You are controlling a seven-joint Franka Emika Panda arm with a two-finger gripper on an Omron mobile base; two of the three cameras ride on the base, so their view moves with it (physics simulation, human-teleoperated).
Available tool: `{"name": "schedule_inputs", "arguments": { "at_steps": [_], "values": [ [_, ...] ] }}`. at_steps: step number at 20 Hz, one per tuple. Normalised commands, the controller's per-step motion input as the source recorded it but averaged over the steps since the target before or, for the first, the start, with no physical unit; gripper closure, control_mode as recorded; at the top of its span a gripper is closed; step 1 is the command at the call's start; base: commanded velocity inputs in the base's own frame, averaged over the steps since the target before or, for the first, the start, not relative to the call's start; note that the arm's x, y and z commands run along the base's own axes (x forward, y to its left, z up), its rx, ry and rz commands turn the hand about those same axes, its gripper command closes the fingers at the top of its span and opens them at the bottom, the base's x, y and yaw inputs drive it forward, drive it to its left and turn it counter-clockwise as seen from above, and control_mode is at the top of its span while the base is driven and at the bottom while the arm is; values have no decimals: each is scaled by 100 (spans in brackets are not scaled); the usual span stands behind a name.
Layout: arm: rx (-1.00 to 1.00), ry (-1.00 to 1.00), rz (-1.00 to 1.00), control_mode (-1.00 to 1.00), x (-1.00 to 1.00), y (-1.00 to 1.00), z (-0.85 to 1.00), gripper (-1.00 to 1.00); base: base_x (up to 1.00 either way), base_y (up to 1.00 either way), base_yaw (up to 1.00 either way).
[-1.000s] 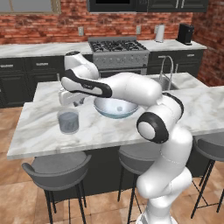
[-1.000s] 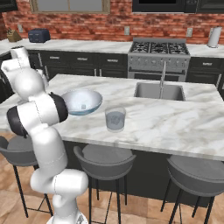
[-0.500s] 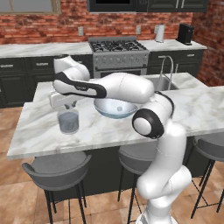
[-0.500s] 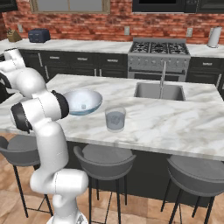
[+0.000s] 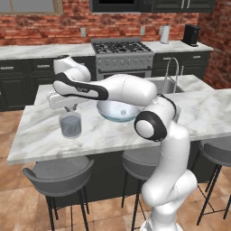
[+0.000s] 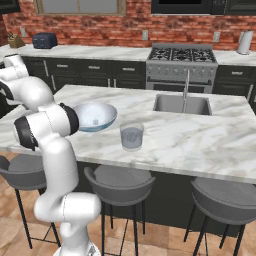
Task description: There are four ice cubes in the ice bowl. Place two ice cubes in each glass of water.
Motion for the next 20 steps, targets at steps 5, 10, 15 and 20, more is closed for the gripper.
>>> {"name": "schedule_inputs", "arguments": {
  "at_steps": [5,10,15,20],
  "values": [
    [2,0,-10,-100,2,10,-11,100,0,0,0],
    [0,0,-8,-100,0,0,-23,100,0,0,0],
    [1,0,-6,-100,0,0,-15,100,0,0,0],
    [3,0,-6,-100,4,0,-6,100,0,0,0]
  ]
}}
